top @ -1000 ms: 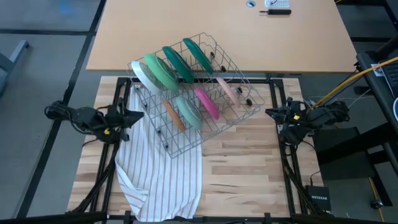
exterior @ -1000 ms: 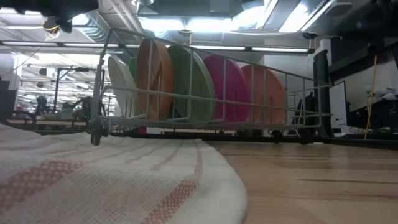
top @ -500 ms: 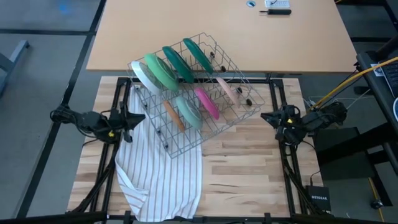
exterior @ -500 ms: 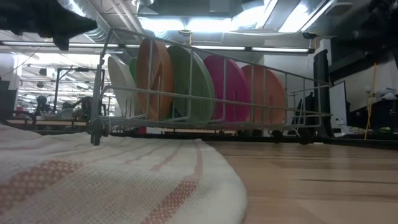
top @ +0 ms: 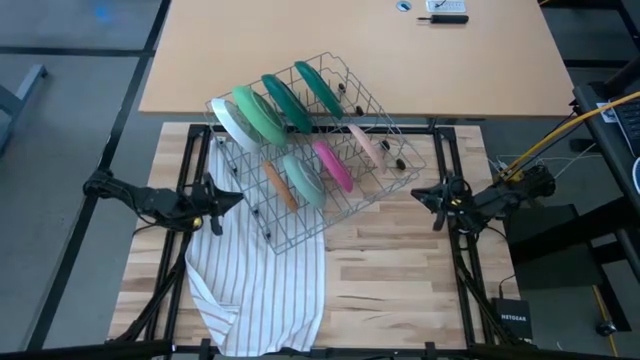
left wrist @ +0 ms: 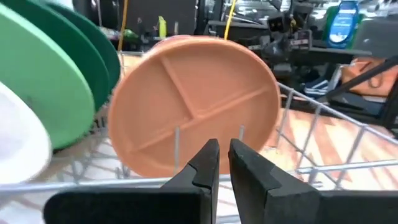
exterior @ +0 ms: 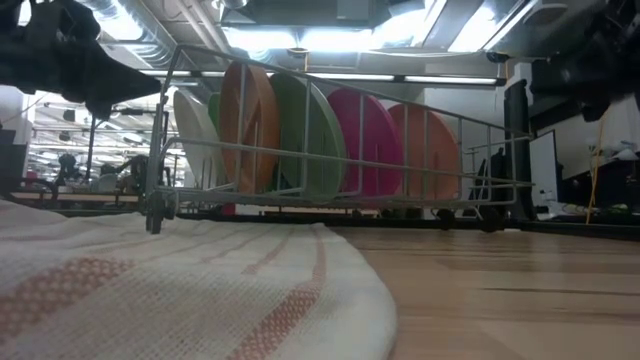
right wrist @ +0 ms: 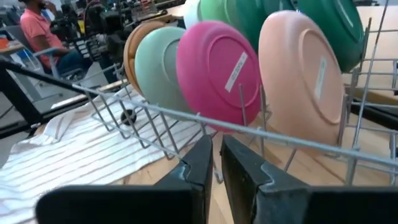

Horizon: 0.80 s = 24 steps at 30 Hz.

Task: Sort dishes
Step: Return to Home Position

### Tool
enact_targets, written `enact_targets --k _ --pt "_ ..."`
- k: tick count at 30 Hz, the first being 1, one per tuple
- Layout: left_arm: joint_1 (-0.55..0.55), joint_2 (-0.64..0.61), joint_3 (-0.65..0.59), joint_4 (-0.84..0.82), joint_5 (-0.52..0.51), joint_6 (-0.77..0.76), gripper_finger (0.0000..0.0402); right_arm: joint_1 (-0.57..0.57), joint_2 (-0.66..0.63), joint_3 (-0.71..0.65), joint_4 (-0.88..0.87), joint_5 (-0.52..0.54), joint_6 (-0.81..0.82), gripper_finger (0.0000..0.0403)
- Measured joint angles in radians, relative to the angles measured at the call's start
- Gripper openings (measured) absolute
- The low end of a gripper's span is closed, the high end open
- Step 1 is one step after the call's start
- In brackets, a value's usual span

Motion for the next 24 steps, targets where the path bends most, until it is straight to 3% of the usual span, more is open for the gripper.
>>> enact_targets --k 8,24 --pt "0.026 0.000 0.001 -0.009 -0.017 0.142 0.0029 0.000 0.001 -0.046 0.004 -0.014 0.026 0.0039" --pt "0.025 0.000 0.001 -0.012 -0.017 0.151 0.0029 0.000 0.001 -0.124 0.007 -0.023 0.081 0.0039"
